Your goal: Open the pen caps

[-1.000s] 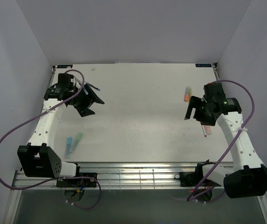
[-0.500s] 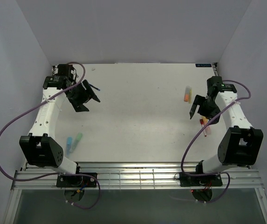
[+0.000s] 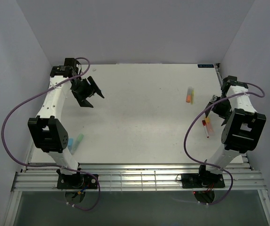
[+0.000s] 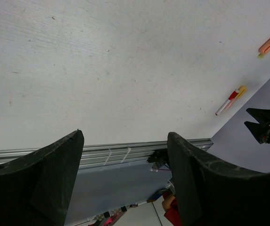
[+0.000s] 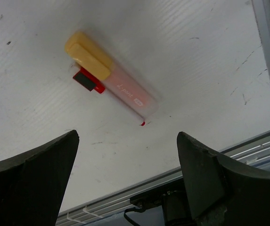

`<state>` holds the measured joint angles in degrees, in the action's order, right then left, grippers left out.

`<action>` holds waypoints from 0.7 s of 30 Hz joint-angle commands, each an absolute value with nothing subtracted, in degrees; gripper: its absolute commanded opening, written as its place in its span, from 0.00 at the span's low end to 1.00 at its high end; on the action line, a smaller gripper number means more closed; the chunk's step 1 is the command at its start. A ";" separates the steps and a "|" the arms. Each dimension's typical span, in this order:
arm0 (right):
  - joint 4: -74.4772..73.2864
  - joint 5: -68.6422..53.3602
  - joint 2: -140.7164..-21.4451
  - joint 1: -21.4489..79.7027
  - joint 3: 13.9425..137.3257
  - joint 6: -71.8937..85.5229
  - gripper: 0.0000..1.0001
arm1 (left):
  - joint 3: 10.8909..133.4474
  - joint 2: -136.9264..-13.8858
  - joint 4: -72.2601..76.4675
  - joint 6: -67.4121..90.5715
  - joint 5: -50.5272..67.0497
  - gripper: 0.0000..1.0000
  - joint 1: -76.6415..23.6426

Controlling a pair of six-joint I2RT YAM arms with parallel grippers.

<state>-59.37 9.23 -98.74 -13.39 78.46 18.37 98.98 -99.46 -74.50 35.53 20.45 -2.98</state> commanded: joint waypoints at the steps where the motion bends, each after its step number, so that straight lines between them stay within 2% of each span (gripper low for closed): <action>1: -56.69 12.56 -99.58 -14.50 79.02 17.58 0.90 | 101.51 -99.67 -74.62 34.98 23.29 0.82 -2.81; 5: -55.02 12.48 -99.58 -15.12 76.56 17.40 0.83 | 101.95 -100.55 -74.44 34.80 23.64 0.82 -2.81; 14: -48.26 12.48 -98.09 -15.12 68.39 17.40 0.74 | 103.80 -102.13 -74.53 34.72 24.61 0.83 -2.81; 21: -44.74 13.71 -99.23 -15.12 66.45 15.82 0.70 | 104.15 -102.74 -74.44 34.80 24.96 0.84 -2.90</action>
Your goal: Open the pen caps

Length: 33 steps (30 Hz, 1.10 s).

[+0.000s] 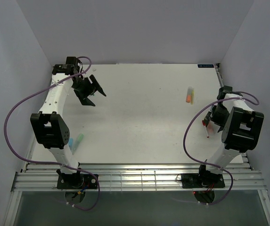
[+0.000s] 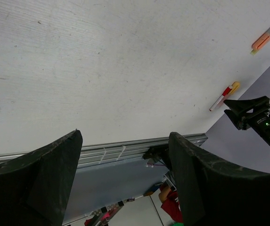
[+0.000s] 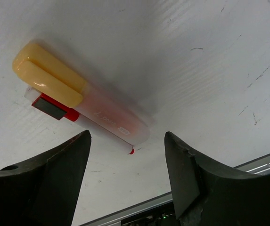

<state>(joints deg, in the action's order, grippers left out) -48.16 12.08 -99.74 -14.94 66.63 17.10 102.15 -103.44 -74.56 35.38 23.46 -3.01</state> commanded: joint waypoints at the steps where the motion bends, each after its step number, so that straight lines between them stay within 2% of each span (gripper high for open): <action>1: -44.48 13.88 -99.84 -15.12 66.62 15.65 0.69 | 104.06 -102.66 -74.36 34.80 24.96 0.84 -2.90; 19: -39.90 12.22 -105.47 -15.03 68.03 12.04 0.57 | 103.97 -102.92 -73.65 34.72 25.40 0.84 -2.90; 21: -39.73 11.17 -106.17 -15.03 68.38 12.04 0.45 | 103.89 -102.92 -73.57 34.80 25.49 0.84 -2.90; 23: -39.46 11.07 -106.61 -15.03 68.47 12.13 0.40 | 103.71 -102.92 -73.22 34.89 25.58 0.84 -3.08; 28: -38.67 11.60 -107.05 -15.03 68.38 11.78 0.37 | 103.71 -103.09 -72.77 35.07 25.84 0.84 -3.51; 33: -38.15 11.86 -108.02 -15.12 68.38 11.60 0.18 | 103.54 -103.09 -72.34 35.24 26.37 0.84 -4.04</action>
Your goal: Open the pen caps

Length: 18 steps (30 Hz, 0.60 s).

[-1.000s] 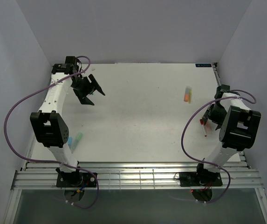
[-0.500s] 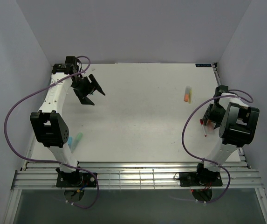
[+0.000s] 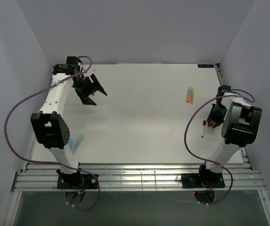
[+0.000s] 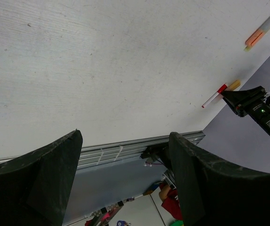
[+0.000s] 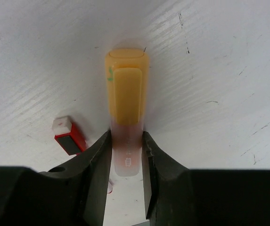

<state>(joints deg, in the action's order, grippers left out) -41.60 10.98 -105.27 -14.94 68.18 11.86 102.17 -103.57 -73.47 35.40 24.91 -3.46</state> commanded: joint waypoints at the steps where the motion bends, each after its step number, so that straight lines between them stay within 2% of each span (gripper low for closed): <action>1: -38.06 11.95 -108.19 -15.03 68.47 11.60 0.17 | 103.54 -103.01 -72.33 35.24 26.45 0.84 -4.30; 2: -38.06 12.13 -108.19 -15.03 68.55 11.60 0.10 | 103.54 -103.01 -72.33 35.24 26.54 0.84 -4.48; 3: -38.14 12.65 -108.19 -15.03 68.64 11.69 0.08 | 103.45 -103.01 -72.33 35.24 26.63 0.84 -4.66; 7: -39.11 14.32 -107.06 -15.03 70.04 12.74 0.08 | 103.62 -103.10 -71.89 35.24 26.98 0.84 -5.54; 13: -47.10 14.16 -101.88 -12.49 78.48 14.50 0.08 | 104.77 -103.88 -70.32 35.86 27.86 0.82 -7.99; 18: -51.41 8.20 -98.27 -4.06 82.70 15.47 0.08 | 105.21 -105.20 -67.51 36.47 30.14 0.79 -12.12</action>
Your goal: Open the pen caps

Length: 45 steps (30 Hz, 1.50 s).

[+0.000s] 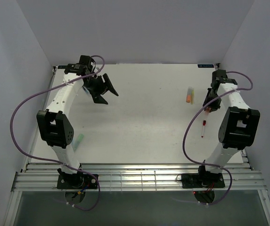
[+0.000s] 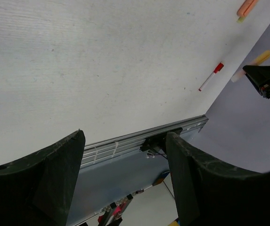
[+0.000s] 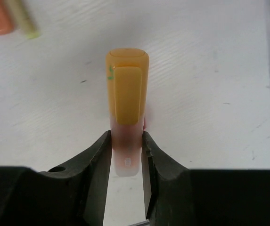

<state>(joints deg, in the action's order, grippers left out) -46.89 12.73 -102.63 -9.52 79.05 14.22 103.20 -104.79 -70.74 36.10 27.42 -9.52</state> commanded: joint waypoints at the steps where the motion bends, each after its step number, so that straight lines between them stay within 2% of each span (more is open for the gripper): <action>1: -51.85 6.52 -97.65 -2.04 83.14 14.77 0.08 | 104.94 -105.21 -66.37 37.00 31.71 0.79 -13.52; 5: -52.65 -4.01 -95.72 13.31 82.97 12.14 0.08 | 101.18 -104.15 -56.37 40.86 38.48 0.80 -15.11; 9: -48.96 -17.46 -91.85 21.70 78.23 11.60 0.08 | 93.97 -102.31 -40.73 46.84 42.19 0.79 -16.61; 13: -46.23 -22.58 -88.43 27.23 74.45 10.90 0.08 | 92.72 -103.70 -38.06 48.69 40.26 0.79 -19.85; 21: -43.42 -25.48 -86.48 29.71 74.00 11.95 0.08 | 89.22 -103.27 -35.78 52.90 38.84 0.78 -22.76; 28: -41.75 -26.54 -87.63 30.15 75.67 15.02 0.08 | 88.68 -103.97 -34.19 54.23 38.15 0.73 -27.86; 45: -40.96 -28.39 -89.30 30.15 78.57 22.76 0.08 | 87.72 -104.24 -33.84 53.70 35.77 0.57 -30.94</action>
